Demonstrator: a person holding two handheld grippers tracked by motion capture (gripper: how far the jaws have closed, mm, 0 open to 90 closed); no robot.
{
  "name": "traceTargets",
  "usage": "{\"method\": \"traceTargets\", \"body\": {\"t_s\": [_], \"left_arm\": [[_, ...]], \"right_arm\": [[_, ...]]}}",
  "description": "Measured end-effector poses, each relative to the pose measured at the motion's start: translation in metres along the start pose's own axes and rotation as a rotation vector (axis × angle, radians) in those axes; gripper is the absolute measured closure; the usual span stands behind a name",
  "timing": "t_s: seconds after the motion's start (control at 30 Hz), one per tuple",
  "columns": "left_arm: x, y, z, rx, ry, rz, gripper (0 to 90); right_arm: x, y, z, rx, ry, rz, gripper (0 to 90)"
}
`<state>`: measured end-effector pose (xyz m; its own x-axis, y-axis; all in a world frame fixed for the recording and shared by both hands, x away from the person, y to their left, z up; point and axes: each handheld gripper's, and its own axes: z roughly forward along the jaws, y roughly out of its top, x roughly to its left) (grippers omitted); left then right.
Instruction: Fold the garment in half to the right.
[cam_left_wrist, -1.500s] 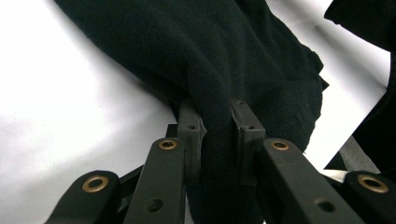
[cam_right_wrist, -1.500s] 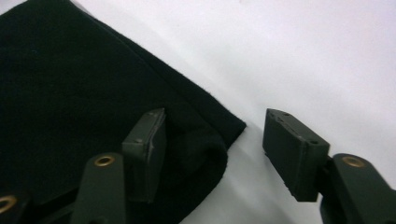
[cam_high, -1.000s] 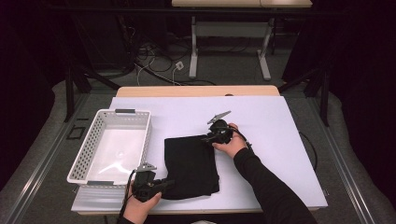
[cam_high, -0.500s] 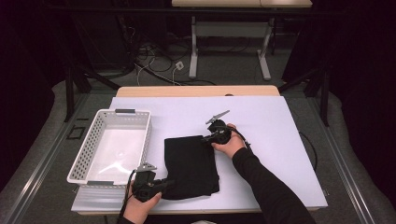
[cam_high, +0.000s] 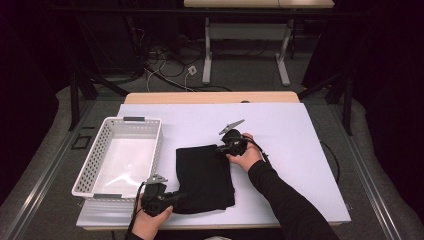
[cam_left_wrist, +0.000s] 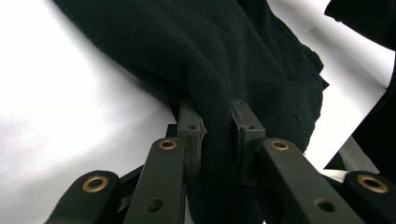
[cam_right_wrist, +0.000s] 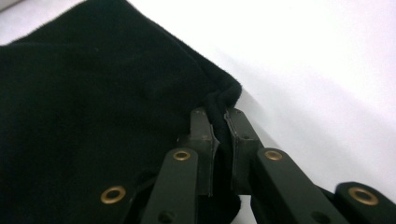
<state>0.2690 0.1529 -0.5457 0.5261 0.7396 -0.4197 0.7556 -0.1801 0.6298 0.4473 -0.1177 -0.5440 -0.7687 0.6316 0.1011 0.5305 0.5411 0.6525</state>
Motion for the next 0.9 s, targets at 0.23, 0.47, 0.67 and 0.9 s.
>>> {"method": "traceTargets", "body": {"t_s": [0.23,0.47,0.67,0.9], "left_arm": [[0.000,0.000,0.000,-0.001,0.001,0.000,77.2],[0.000,0.000,0.000,-0.003,0.001,-0.002,77.2],[0.000,0.000,0.000,-0.004,0.001,-0.003,77.2],[0.000,0.000,-0.001,-0.006,0.000,-0.003,77.2]], "right_arm": [[0.000,0.003,-0.012,-0.041,0.008,-0.002,83.3],[0.005,0.005,-0.021,-0.068,0.018,-0.015,83.3],[0.009,0.007,-0.027,-0.084,0.025,-0.020,83.3],[0.013,0.011,-0.034,-0.097,0.035,-0.022,83.2]]}}
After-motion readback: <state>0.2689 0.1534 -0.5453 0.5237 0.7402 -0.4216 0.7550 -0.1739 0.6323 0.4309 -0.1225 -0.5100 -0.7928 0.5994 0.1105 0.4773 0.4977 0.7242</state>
